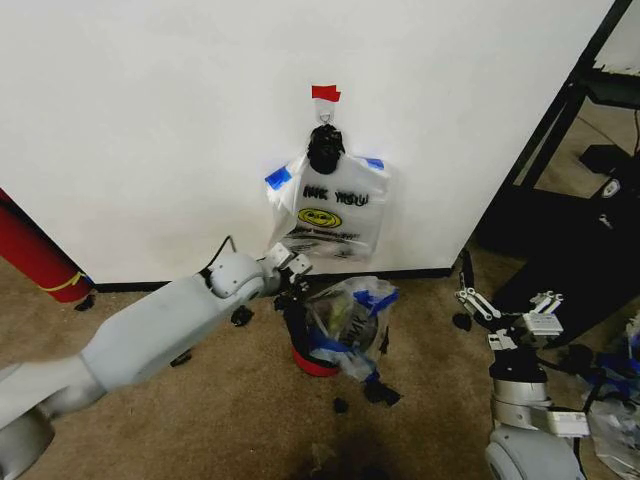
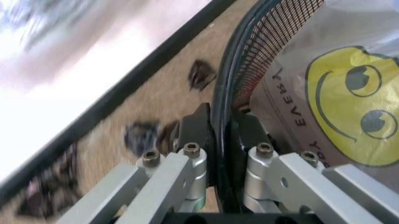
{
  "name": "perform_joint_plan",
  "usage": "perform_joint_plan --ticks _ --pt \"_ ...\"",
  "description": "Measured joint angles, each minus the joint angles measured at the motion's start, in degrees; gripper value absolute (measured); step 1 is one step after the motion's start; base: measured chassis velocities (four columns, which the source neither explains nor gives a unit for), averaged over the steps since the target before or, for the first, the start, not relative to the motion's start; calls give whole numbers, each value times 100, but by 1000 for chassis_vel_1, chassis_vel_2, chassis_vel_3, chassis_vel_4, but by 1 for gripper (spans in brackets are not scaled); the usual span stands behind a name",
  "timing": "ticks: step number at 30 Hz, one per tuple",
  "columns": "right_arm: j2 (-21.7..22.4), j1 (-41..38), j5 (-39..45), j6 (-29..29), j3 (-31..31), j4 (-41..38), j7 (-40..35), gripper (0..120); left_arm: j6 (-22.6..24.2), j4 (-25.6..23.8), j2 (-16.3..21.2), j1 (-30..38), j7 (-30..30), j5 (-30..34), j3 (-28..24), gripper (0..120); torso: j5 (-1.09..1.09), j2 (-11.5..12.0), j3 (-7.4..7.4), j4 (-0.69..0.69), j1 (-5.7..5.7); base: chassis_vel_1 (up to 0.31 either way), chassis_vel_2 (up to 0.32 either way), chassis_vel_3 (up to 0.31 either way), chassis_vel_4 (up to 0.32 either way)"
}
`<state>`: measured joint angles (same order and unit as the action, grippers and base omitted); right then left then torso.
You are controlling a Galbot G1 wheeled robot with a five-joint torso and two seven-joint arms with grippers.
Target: Pick up the garbage bag from the wall and place it over the trash bin.
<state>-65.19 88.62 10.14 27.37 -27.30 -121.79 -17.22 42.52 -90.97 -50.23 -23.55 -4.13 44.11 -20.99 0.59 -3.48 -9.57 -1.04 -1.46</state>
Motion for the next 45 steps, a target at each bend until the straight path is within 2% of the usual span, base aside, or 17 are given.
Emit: perform_joint_plan --ticks 4,5,8,11,13,14,15,18,25,32,37,40,42,43,44,45 --pt "71 -113 54 -122 75 170 109 100 14 -347 188 -759 479 516 962 4 0 0 -1 0 0 0 0 0 0" --pt "71 -113 54 -122 75 170 109 100 14 -347 188 -759 479 516 962 4 0 0 -1 0 0 0 0 0 0" --pt "118 -229 38 -195 154 296 235 100 11 -751 276 -1318 1064 936 1627 4 0 0 0 1 0 0 0 0 0" --pt "143 -369 21 -210 251 456 300 100 5 -1193 269 -1807 2238 1562 2006 4 0 0 0 1 0 0 0 0 0" --pt "145 -379 21 -211 259 467 302 100 3 -1223 263 -1835 2347 1625 2023 4 -1 0 0 1 0 0 0 0 0" --pt "158 -451 29 -232 332 551 319 100 -8 -1473 190 -2063 3123 2169 2151 4 -1 0 0 2 0 0 0 0 0" --pt "168 -485 40 -258 369 579 328 100 -13 -1593 139 -2188 3452 2411 2216 4 -1 0 0 0 0 0 0 0 0" --pt "192 -570 66 -321 432 624 374 100 -33 -1838 -3 -2493 4058 2890 2364 4 -3 0 1 1 0 0 0 0 0" --pt "267 -589 81 -415 461 603 445 100 -54 -1977 -190 -2862 4219 3019 2418 3 -5 -2 2 4 1 0 0 0 0" --pt "317 -414 90 -454 398 471 428 100 -58 -2005 -314 -2902 4163 3528 2491 3 -6 -2 2 4 1 0 0 0 0" --pt "321 -287 70 -453 340 378 411 100 -57 -2070 -304 -2887 4162 3757 2533 3 0 -1 -1 -1 0 0 0 0 0" --pt "302 -199 41 -428 318 316 399 100 -42 -2202 -273 -2952 4331 4097 2585 3 2 1 -2 -5 -1 0 0 0 0" --pt "285 -149 16 -414 311 295 391 100 -1 -2308 -253 -2986 4379 4268 2574 3 17 4 -6 -7 -3 0 0 0 0" --pt "285 -149 16 -414 311 295 391 100 -1 -2308 -253 -2986 4379 4268 2574 3 17 4 -6 -7 -3 0 0 0 0" --pt "268 -119 -2 -399 308 275 387 100 -3 -2377 -212 -2983 4433 4348 2615 3 5 3 -2 -10 -1 0 0 0 0" --pt "254 -105 -18 -388 308 269 384 100 -5 -2409 -180 -2983 4478 4410 2638 3 -6 2 -1 -4 -1 0 0 0 0"
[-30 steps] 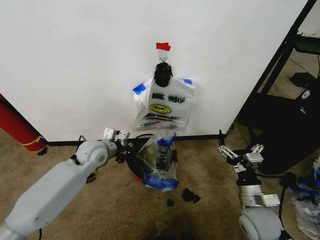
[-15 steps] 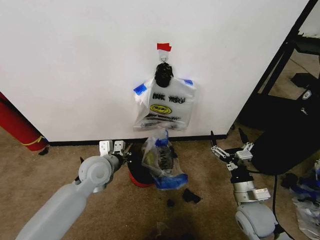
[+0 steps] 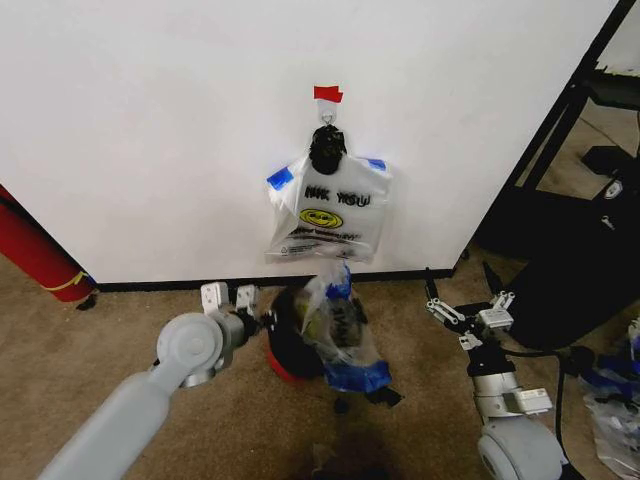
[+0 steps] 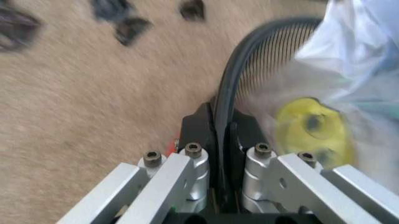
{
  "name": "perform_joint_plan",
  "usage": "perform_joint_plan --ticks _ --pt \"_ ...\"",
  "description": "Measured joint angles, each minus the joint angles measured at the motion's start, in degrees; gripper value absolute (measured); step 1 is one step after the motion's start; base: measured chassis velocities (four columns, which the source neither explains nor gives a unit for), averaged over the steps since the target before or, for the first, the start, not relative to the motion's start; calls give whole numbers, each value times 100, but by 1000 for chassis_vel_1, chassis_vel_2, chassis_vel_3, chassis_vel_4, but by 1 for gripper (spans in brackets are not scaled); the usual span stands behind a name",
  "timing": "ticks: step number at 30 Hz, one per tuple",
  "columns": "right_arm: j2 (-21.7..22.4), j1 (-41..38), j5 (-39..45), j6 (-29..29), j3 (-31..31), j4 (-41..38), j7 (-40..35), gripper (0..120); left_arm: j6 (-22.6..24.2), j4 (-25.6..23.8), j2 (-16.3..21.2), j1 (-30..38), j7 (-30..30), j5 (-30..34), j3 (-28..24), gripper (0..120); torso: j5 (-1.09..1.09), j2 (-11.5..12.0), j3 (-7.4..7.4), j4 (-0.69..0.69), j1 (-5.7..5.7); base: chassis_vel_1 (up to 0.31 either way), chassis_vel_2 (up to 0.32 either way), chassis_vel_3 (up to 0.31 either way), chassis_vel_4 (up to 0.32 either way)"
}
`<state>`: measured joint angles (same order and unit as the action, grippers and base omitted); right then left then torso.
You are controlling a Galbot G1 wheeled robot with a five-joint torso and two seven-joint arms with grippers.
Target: Pick up the garbage bag from the wall and place it over the trash bin.
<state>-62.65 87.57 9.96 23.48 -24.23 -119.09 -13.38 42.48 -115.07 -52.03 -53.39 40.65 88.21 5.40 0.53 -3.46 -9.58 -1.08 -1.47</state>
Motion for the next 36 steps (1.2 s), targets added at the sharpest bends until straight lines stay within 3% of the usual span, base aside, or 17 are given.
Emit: perform_joint_plan --ticks 3,4,7,25,36 --pt "-42 58 -58 26 1 -38 -3 100 -9 -142 44 -29 162 317 15 3 12 1 -1 3 0 0 0 0 0" --pt "-59 82 -77 29 6 -43 -4 100 -10 -190 52 -67 187 352 20 3 2 1 -1 4 0 0 0 0 0" --pt "-78 118 -119 30 15 -62 -5 100 -13 -240 20 -138 178 342 9 3 4 0 0 4 0 0 0 0 0" --pt "-45 377 -442 -7 30 -236 -57 100 -26 186 -660 -640 -1602 -1834 7 4 4 -2 1 4 0 0 0 0 0" --pt "-53 378 -484 25 110 -206 -50 100 -66 -41 -493 -834 -1728 -2468 35 42 4 -3 1 5 1 0 0 0 0"
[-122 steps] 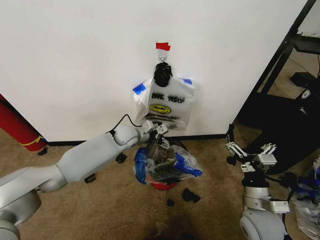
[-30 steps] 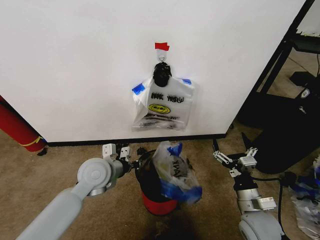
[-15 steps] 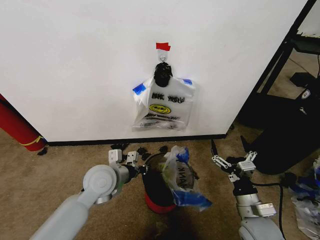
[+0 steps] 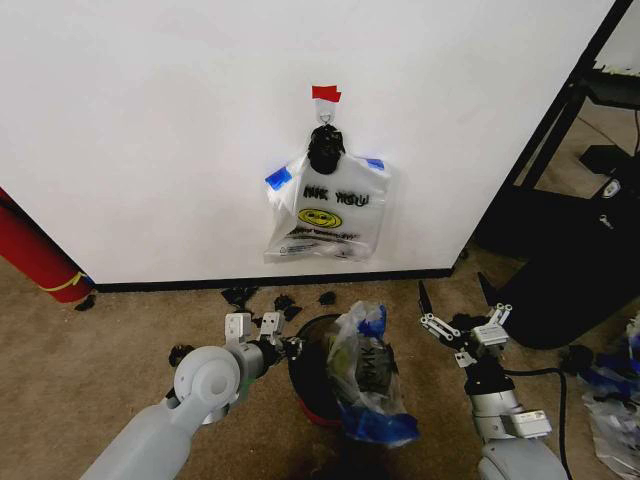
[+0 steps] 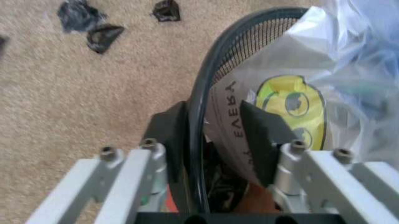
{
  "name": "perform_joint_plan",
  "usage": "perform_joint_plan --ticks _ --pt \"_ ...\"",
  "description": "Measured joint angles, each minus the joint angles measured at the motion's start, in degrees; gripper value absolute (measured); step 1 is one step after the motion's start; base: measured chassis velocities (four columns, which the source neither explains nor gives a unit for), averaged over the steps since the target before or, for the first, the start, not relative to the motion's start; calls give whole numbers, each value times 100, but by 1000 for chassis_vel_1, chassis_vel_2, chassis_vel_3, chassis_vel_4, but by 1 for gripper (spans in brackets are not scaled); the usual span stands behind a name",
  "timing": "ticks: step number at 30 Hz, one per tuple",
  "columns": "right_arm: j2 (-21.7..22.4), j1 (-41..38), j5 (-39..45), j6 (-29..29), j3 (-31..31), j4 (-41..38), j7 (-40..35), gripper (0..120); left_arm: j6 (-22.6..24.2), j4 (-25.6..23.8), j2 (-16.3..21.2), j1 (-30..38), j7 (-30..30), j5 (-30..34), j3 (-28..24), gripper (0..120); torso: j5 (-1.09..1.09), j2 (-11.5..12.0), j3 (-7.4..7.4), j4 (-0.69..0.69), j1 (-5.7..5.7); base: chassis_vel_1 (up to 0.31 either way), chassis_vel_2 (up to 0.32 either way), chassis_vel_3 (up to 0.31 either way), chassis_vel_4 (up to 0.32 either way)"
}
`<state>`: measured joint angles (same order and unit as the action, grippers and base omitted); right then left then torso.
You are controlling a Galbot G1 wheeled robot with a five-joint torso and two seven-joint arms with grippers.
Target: Pick up the garbage bag from the wall and place it over the trash bin.
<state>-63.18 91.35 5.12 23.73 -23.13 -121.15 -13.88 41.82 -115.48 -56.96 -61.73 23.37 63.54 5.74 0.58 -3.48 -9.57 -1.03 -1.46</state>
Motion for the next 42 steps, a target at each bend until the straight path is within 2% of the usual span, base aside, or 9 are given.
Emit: perform_joint_plan --ticks 12,15,17,21,22,26,27,32,42 --pt "0 -59 3 66 61 107 15 100 -48 -732 161 -141 102 -187 339 87 1 0 0 0 0 0 0 0 0" --pt "8 -86 19 68 57 120 15 100 -198 -926 240 -201 97 -424 437 93 0 0 0 0 0 0 0 0 0" --pt "26 -170 132 136 19 229 13 100 -683 -1299 364 -350 -134 -1068 570 100 1 0 0 -1 0 0 0 0 0" --pt "119 -293 612 140 -56 452 44 100 -1151 -1652 442 -583 -560 -1666 699 100 -1 0 0 0 0 0 0 0 0" --pt "254 -352 1102 55 -104 622 99 100 -1421 -1861 475 -785 -865 -2035 704 100 -1 0 0 0 0 0 0 0 0" --pt "879 -199 2475 -443 -266 968 1151 100 -1691 -2202 400 -1303 -1601 -2828 470 100 -1 0 0 1 0 0 0 0 0" --pt "879 -199 2475 -443 -266 968 1151 100 -1691 -2202 400 -1303 -1601 -2828 470 100 -1 0 0 1 0 0 0 0 0" --pt "1413 -249 2972 -789 -173 1335 3076 100 -1635 -1986 146 -1431 -1722 -3168 210 100 -1 0 -1 -1 0 0 0 0 0" --pt "1735 -689 2981 -2500 298 934 3222 100 -1579 -1785 236 -1305 -1575 -3068 193 100 0 0 -1 0 0 0 0 0 0"
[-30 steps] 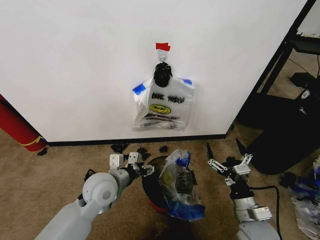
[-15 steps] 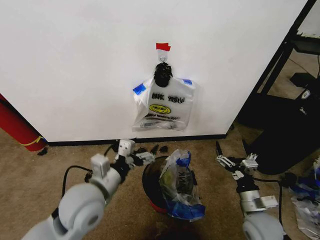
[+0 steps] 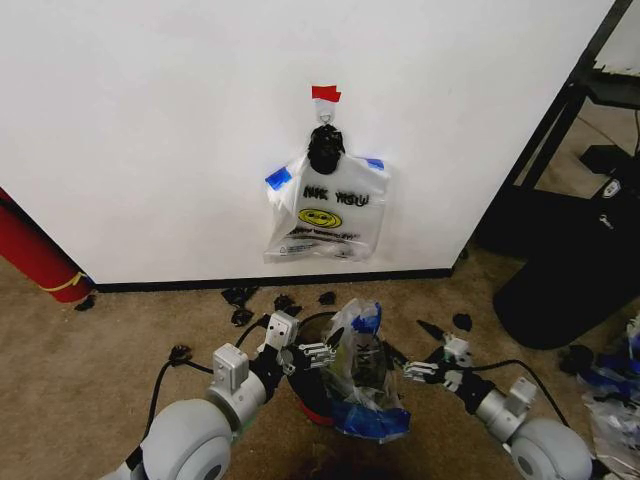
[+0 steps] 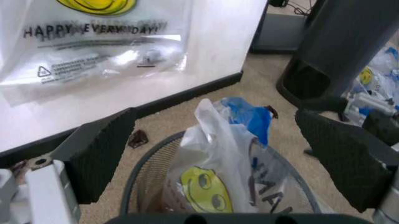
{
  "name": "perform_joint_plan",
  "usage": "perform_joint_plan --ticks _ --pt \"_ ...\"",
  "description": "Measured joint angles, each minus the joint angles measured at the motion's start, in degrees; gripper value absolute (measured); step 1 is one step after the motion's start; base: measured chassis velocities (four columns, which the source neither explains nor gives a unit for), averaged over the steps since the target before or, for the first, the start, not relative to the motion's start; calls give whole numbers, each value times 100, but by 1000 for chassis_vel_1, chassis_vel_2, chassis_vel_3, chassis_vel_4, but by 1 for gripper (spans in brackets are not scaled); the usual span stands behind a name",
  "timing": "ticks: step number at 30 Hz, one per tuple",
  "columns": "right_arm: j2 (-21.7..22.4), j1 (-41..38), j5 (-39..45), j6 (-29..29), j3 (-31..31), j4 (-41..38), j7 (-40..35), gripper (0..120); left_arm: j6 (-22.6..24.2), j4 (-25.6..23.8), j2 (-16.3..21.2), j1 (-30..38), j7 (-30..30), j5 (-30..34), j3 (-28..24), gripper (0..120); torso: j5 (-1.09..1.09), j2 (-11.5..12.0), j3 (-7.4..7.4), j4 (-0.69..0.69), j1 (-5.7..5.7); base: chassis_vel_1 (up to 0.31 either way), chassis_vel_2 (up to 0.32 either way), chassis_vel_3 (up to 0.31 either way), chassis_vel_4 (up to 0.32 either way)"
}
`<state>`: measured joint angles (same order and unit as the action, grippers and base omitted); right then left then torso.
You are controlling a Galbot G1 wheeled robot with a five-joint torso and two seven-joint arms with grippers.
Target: Pick up the garbage bag from the wall and place it over the trash bin.
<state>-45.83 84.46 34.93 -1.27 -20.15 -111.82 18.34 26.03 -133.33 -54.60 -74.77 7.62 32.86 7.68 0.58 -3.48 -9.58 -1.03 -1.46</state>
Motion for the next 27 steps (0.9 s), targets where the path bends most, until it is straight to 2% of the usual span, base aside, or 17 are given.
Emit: perform_joint_plan --ticks 5,13,17,21,27 --pt "4 -370 192 -1106 389 -94 -776 100 14 -4 16 5 63 46 49 100 1 0 0 -1 0 0 0 0 0" --pt "-368 -1024 711 -2056 871 154 -1041 100 32 20 35 17 99 73 60 100 0 1 0 -1 -1 0 0 0 0" --pt "-446 -1158 822 -2284 953 178 -1194 100 35 20 56 16 104 74 79 100 0 0 0 0 -1 0 0 0 0" --pt "-742 -1504 1080 -2733 1121 431 -1493 100 35 23 73 -18 179 78 116 100 1 0 0 0 -1 0 0 0 0" --pt "-880 -1562 1142 -2938 1103 522 -1565 100 35 27 73 -14 202 78 118 100 2 0 1 -3 0 0 0 0 0"
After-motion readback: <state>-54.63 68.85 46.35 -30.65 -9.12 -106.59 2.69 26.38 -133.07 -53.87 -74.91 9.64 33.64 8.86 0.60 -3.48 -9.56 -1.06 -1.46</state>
